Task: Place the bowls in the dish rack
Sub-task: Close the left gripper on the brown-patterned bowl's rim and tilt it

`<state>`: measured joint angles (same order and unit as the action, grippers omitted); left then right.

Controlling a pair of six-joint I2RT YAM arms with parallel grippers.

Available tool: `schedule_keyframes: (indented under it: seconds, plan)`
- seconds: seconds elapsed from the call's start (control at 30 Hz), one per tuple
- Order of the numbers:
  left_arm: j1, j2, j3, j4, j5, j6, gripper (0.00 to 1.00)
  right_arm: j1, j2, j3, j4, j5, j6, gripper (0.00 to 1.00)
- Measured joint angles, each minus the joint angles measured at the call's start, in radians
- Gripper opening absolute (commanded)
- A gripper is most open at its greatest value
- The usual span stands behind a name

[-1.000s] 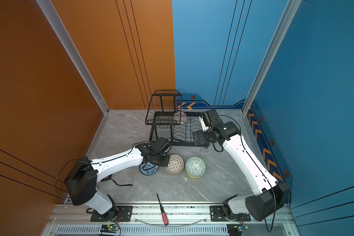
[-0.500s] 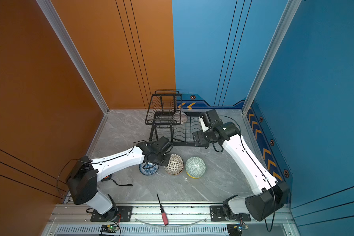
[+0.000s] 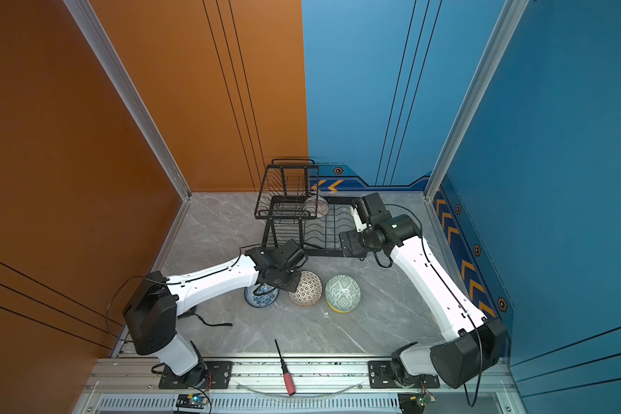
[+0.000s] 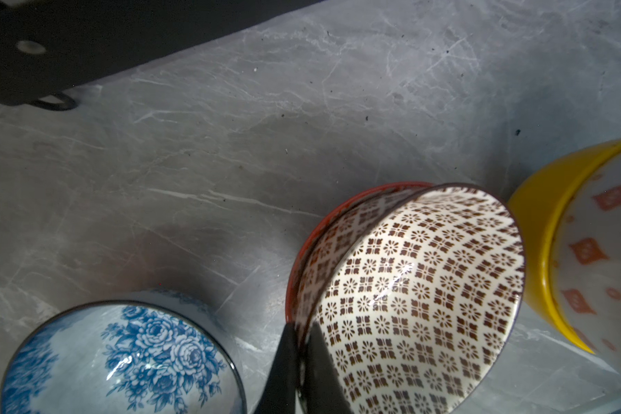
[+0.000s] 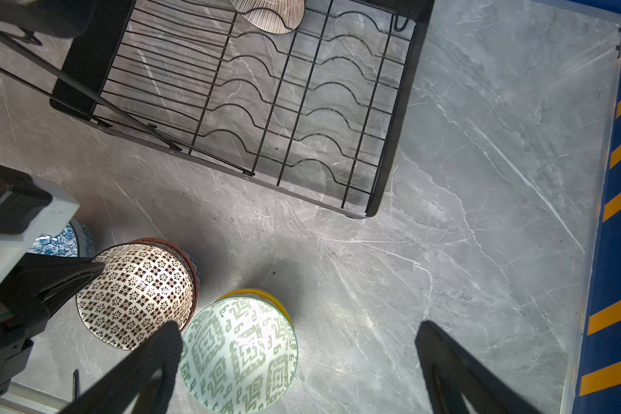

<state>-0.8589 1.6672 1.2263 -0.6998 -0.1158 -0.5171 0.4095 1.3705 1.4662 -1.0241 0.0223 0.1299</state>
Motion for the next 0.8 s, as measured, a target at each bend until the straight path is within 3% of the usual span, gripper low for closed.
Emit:
schedule_keyframes:
  seconds: [0.07,0.23,0.57,0.8]
  plan:
    - [-0.001,0.005,0.002,0.000,0.000,0.003,0.27,-0.002,-0.007,-0.005,0.003,0.000,0.000,1.00]
    - [-0.005,0.025,0.010,0.000,0.001,0.004,0.28,-0.006,-0.021,-0.011,0.005,0.000,-0.003,1.00]
    - [-0.007,0.065,0.016,-0.003,-0.006,0.007,0.09,-0.006,-0.031,-0.026,0.006,-0.004,-0.003,1.00]
    - [-0.010,0.064,0.033,-0.009,-0.007,0.016,0.04,-0.008,-0.042,-0.026,0.007,-0.004,-0.003,1.00]
